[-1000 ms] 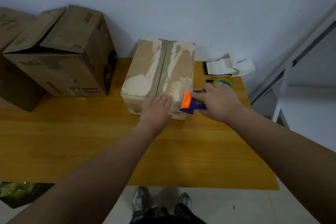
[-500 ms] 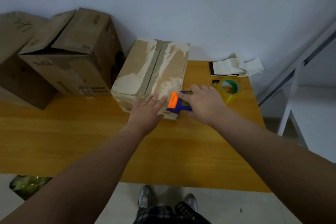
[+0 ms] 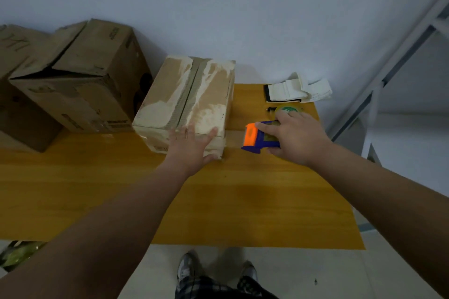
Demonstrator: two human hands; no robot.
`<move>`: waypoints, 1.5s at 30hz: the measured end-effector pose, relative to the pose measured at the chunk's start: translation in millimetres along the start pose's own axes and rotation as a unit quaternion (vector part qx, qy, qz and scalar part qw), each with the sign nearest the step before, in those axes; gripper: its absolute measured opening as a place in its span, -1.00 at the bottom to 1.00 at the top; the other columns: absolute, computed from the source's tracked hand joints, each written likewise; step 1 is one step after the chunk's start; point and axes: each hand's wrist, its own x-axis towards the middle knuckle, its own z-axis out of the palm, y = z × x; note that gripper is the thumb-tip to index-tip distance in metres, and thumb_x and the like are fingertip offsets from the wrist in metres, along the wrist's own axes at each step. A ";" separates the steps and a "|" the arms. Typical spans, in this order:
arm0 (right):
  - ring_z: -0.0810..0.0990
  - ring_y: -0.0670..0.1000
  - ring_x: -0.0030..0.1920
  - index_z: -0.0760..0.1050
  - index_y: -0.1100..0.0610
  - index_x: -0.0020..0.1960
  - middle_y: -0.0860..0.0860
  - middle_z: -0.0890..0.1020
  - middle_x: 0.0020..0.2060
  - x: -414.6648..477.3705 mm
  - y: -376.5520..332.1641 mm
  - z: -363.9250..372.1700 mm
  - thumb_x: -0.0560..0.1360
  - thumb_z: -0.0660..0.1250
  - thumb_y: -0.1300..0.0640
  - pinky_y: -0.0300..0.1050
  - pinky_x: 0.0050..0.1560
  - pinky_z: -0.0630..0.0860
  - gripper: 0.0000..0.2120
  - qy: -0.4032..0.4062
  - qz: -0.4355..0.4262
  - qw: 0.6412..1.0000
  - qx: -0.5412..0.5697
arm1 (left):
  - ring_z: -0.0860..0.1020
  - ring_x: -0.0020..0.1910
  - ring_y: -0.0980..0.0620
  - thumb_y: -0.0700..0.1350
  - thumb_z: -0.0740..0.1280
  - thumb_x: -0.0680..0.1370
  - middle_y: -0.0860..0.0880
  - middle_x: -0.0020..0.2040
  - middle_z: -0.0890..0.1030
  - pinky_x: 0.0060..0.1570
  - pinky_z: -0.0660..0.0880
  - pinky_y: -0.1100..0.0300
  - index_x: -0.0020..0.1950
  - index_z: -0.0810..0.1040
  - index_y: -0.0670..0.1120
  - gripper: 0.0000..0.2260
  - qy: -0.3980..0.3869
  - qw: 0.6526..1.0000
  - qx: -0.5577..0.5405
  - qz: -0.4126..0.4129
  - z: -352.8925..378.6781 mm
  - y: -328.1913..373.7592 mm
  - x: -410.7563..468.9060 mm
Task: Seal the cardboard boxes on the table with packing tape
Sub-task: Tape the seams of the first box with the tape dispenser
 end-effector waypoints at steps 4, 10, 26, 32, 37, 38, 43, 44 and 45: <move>0.42 0.12 0.20 0.06 -0.19 0.51 0.07 0.40 0.19 -5.4 7.1 9.9 0.47 0.19 -0.32 0.00 0.15 0.34 -0.32 0.005 -0.007 1.000 0.016 | 0.05 0.50 -0.23 0.35 0.03 0.53 -0.27 0.52 0.04 0.41 -0.10 -0.21 0.53 -0.17 0.19 -0.35 0.024 0.999 0.034 -0.002 -1.5 3.8 1.5; 0.39 0.11 0.22 0.03 -0.19 0.52 0.06 0.39 0.23 -1.5 12.2 22.1 0.46 0.16 -0.35 0.00 0.16 0.34 -0.30 -0.014 -0.037 0.999 0.005 | -0.08 0.53 0.02 0.09 0.13 0.61 -0.08 0.56 -0.10 0.46 -0.14 0.13 0.55 -0.12 -0.09 -0.36 0.026 0.995 -0.033 0.096 3.9 3.1 11.7; 0.46 0.19 0.16 0.24 -0.09 0.44 0.12 0.44 0.19 39.6 -28.3 20.8 0.50 0.25 -0.23 0.03 0.07 0.38 -0.43 -0.137 -0.009 0.991 0.008 | 0.45 0.13 -0.17 0.10 0.17 0.58 -0.15 0.27 0.43 0.15 0.36 -0.04 0.50 0.13 -0.14 -0.42 0.159 0.984 0.074 0.034 18.8 27.1 26.2; 0.50 0.09 -0.06 0.42 -0.05 0.23 0.04 0.46 -0.01 55.2 -34.3 18.9 0.52 0.26 -0.15 -0.06 -0.22 0.34 -0.66 -0.167 -0.005 0.986 0.018 | 0.47 0.07 -0.21 0.11 0.22 0.55 -0.12 0.22 0.51 0.07 0.37 -0.09 0.43 0.36 -0.06 -0.51 0.195 0.980 -0.047 0.011 22.2 28.0 24.1; 0.43 0.02 -0.26 0.49 0.03 0.00 -0.01 0.40 -0.18 25.9 -10.5 63.4 0.53 0.27 -0.07 -0.09 -0.25 0.45 -0.82 -0.261 0.026 0.965 -0.014 | 0.39 0.20 -0.17 0.22 0.19 0.54 -0.08 0.32 0.43 0.16 0.27 -0.08 0.49 0.25 0.01 -0.44 0.178 0.982 -0.056 -0.001 24.0 24.6 29.6; 0.43 0.02 -0.24 0.47 -0.02 0.14 0.00 0.38 -0.14 19.7 -1.8 75.7 0.53 0.25 -0.15 -0.08 -0.22 0.46 -0.72 -0.252 0.054 0.965 0.045 | 0.38 0.20 -0.18 0.23 0.18 0.54 -0.08 0.32 0.42 0.16 0.27 -0.08 0.49 0.24 0.01 -0.42 0.179 0.982 -0.058 -0.006 24.6 25.0 28.9; 0.50 0.13 0.14 0.17 0.02 0.52 0.09 0.46 0.27 10.2 7.7 109.1 0.52 0.25 -0.22 -0.01 0.06 0.46 -0.34 -0.140 0.230 0.860 0.434 | 0.34 0.25 -0.19 0.28 0.13 0.49 -0.08 0.35 0.39 0.18 0.24 -0.12 0.49 0.22 0.02 -0.37 0.170 0.981 -0.086 -0.032 22.2 32.9 25.3; 0.43 0.14 0.29 0.11 0.06 0.54 0.08 0.37 0.39 11.3 2.9 113.4 0.51 0.26 -0.21 0.00 0.14 0.43 -0.28 -0.127 0.275 0.805 0.509 | 0.32 0.26 -0.18 0.28 0.15 0.49 -0.07 0.36 0.37 0.19 0.22 -0.12 0.50 0.21 0.03 -0.37 0.169 0.981 -0.089 -0.040 22.2 34.3 24.7; 0.37 0.16 0.35 0.06 0.11 0.54 0.09 0.31 0.44 12.3 -3.1 116.7 0.50 0.28 -0.22 0.01 0.16 0.40 -0.23 -0.125 0.320 0.754 0.560 | 0.31 0.27 -0.17 0.29 0.17 0.50 -0.07 0.37 0.36 0.20 0.20 -0.12 0.50 0.20 0.03 -0.36 0.170 0.980 -0.092 -0.047 22.1 36.0 24.6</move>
